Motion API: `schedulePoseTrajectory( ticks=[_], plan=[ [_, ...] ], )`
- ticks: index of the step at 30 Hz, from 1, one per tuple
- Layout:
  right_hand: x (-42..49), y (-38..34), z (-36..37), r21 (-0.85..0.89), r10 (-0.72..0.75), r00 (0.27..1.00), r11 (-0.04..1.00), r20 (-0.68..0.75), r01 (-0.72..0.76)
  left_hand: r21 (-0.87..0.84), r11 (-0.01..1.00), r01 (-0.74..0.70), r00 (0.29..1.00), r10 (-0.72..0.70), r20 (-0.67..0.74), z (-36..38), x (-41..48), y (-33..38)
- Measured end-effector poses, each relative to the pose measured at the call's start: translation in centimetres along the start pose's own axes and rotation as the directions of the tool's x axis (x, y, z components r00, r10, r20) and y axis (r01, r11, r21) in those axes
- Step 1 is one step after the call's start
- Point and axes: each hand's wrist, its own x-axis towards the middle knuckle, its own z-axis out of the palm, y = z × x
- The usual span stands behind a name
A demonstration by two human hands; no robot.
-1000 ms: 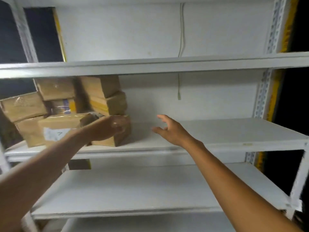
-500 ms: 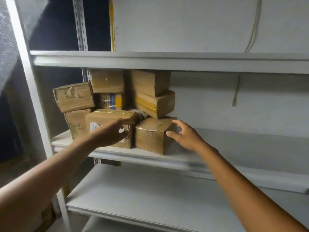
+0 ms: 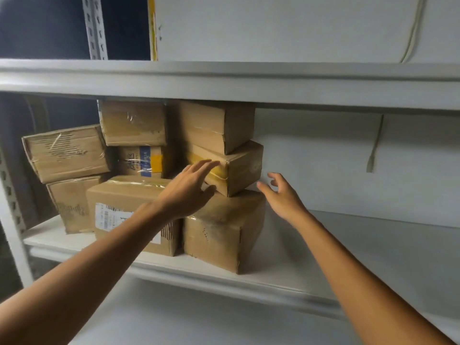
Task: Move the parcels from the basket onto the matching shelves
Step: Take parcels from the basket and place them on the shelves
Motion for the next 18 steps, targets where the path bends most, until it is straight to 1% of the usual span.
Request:
schedulePoseTrajectory(
  ticks=[2,4,6,9,12,15,18],
  plan=[
    [1.8,0.0,0.0,0.009,-0.023,1.0,1.0,-0.005,0.023,-0.004,0.996,0.086,0.996,-0.086,-0.011,-0.1,1.3,-0.8],
    [3.1,-0.1,0.1,0.028,-0.04,0.999,0.999,-0.031,0.041,-0.018,0.99,0.137,0.991,-0.137,-0.001,0.2,2.0,-1.5],
    [4.3,-0.5,0.3,0.061,-0.043,0.997,0.997,-0.063,0.047,-0.024,0.989,0.145,0.989,-0.145,0.011,0.7,2.4,-1.8],
    [5.8,-1.1,0.7,0.124,-0.064,0.996,0.99,-0.059,0.071,-0.046,0.987,0.151,0.989,-0.151,0.002,1.5,3.0,-1.6],
    [7.0,-1.6,1.2,0.181,-0.085,0.994,0.979,-0.064,0.095,-0.142,0.967,0.212,0.974,-0.22,-0.047,2.1,3.9,-0.8],
    [7.7,-1.9,1.5,0.226,-0.084,0.993,0.969,-0.081,0.1,-0.248,0.908,0.337,0.936,-0.351,-0.01,2.4,4.8,0.0],
    [7.6,-2.0,1.7,0.285,-0.093,0.992,0.952,-0.086,0.114,-0.344,0.862,0.372,0.916,-0.4,-0.012,2.7,5.3,0.9]
  ],
)
